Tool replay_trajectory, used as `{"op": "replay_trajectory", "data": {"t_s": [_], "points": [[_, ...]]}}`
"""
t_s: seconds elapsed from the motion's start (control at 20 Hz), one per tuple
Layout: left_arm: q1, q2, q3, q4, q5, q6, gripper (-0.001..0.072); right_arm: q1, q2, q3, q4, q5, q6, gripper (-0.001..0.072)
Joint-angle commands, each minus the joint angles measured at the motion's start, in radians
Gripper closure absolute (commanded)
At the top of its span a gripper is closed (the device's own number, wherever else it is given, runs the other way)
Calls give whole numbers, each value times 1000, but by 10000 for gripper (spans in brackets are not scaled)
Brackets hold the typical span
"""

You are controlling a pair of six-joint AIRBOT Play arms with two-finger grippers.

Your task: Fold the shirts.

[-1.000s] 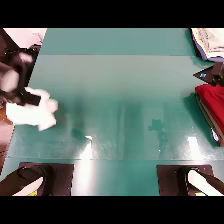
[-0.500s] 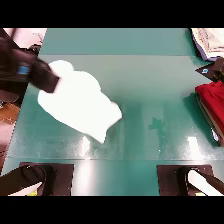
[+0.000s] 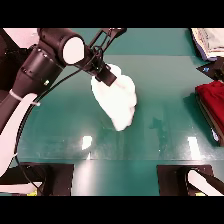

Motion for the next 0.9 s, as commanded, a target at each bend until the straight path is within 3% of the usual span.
{"op": "replay_trajectory", "data": {"t_s": [0.0,0.15,0.2,0.25,0.4,0.55,0.7,0.85], "points": [[108,-21,10,-76,8,1,667,1,0,1,-1,-25,0,695],[186,-20,2,-327,34,17,635,1,0,1,0,-50,0,695],[189,-25,0,-357,37,20,152,1,0,1,0,-48,1,695],[188,-30,0,-356,35,16,13,1,0,1,0,-48,0,695],[189,-39,0,-293,14,16,44,1,0,1,0,-45,1,695],[231,-32,-5,-214,-118,-20,43,1,0,1,0,-40,0,696],[270,-17,-148,-276,-138,-64,43,1,0,1,-1,-42,0,695],[260,-10,-420,-502,13,-69,44,1,0,1,-1,-43,0,695]]}}
